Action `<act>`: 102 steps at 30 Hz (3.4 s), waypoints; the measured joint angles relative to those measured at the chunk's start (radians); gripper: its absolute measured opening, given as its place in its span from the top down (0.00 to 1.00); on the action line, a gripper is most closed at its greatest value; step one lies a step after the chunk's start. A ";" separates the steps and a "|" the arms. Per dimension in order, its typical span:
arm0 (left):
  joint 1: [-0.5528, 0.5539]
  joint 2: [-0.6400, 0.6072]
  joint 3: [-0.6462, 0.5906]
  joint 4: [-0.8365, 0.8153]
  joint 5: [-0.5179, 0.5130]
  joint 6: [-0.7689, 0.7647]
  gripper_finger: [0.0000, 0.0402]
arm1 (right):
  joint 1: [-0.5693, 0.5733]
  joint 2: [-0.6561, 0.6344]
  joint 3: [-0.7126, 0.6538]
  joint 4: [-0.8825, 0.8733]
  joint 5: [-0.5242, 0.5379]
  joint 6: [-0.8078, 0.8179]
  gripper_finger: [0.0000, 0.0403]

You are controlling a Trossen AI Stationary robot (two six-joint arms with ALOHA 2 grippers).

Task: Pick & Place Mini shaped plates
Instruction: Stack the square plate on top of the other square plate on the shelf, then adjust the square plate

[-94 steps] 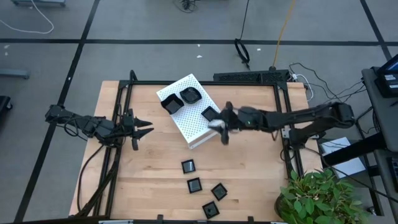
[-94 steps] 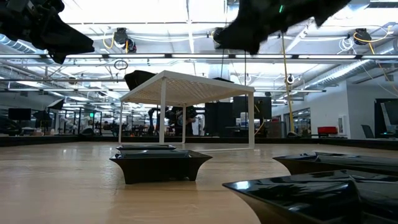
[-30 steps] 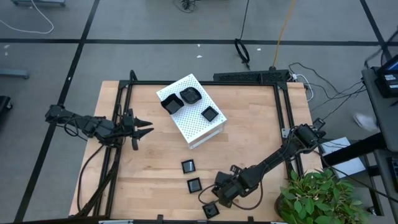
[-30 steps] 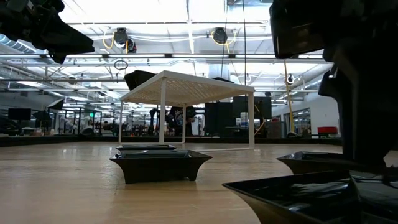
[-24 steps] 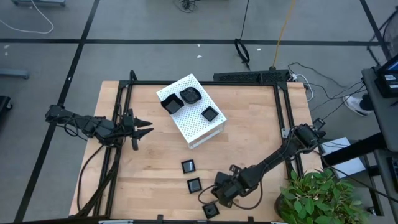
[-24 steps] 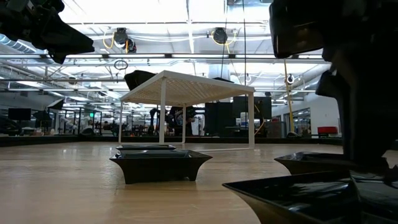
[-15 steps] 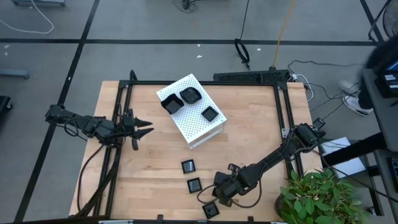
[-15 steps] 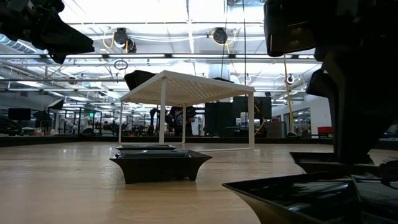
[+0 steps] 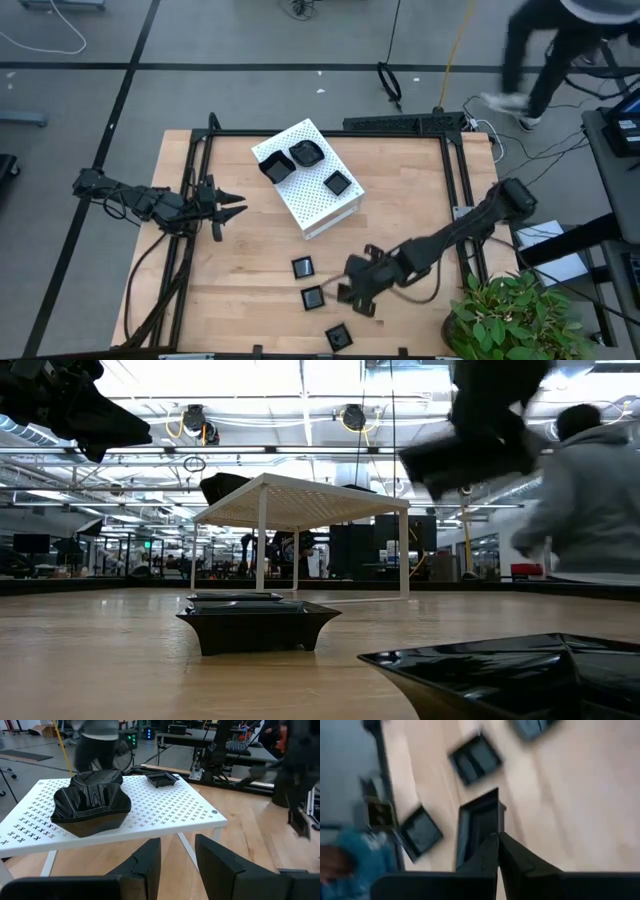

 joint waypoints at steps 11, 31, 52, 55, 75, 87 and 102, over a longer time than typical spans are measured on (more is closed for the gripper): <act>0.000 0.000 0.000 0.000 0.000 0.000 0.70 | -0.282 -0.296 0.000 0.029 0.075 -0.208 1.00; 0.000 0.000 0.000 0.000 0.000 0.000 0.70 | -0.722 -0.363 -0.284 0.399 0.058 -0.269 1.00; 0.000 0.000 0.000 0.000 0.000 0.000 0.70 | -0.719 -0.385 -0.409 0.586 0.067 -0.303 0.87; 0.000 0.000 0.000 0.000 0.000 0.000 0.70 | -0.714 -0.393 -0.409 0.627 0.045 -0.345 0.80; 0.000 0.000 0.000 0.000 0.000 0.000 0.70 | -0.621 -0.428 -0.409 0.413 0.465 -0.638 0.68; 0.000 0.000 0.000 0.000 0.000 0.000 0.70 | -0.655 -0.300 -0.409 0.463 0.448 -0.654 0.68; 0.000 0.000 0.000 0.000 0.000 0.000 0.70 | -0.652 -0.295 -0.409 0.540 0.297 -0.587 0.68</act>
